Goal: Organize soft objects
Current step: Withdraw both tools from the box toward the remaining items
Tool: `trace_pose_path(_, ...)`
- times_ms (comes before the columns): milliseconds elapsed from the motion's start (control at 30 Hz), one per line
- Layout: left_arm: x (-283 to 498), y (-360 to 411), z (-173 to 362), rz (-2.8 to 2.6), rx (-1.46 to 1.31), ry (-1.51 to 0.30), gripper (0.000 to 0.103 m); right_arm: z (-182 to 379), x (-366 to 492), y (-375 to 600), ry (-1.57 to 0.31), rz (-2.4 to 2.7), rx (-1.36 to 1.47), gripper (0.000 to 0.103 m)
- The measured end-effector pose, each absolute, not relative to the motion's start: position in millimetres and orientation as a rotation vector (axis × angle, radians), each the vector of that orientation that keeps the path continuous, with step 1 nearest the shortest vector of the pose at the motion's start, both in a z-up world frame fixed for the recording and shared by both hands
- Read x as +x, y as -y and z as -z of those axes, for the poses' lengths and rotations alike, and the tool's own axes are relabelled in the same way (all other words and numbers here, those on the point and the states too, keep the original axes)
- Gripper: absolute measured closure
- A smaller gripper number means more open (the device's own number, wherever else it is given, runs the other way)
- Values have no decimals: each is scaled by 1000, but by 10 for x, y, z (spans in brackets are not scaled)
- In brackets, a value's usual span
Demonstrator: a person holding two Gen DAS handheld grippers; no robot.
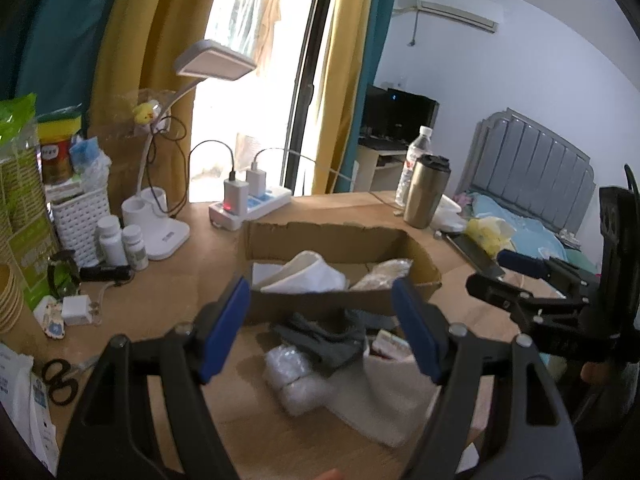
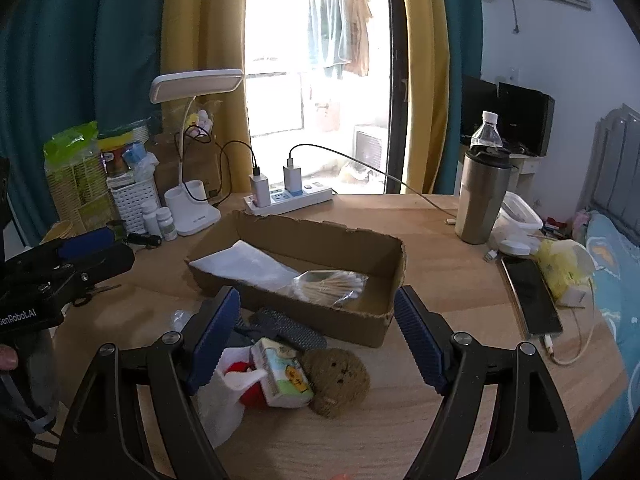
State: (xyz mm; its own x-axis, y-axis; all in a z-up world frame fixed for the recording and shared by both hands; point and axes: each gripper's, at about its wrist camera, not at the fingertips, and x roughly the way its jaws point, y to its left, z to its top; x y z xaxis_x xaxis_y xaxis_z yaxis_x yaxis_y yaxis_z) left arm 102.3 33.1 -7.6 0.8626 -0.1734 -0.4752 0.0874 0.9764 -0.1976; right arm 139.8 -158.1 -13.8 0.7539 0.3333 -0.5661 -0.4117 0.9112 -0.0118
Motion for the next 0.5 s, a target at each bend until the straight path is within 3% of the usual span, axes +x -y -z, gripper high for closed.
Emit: trace_pose_path(500, 870, -660, 619, 93, -244, -630, 28, 552, 1192, 1134, -702, -481, -192, 21)
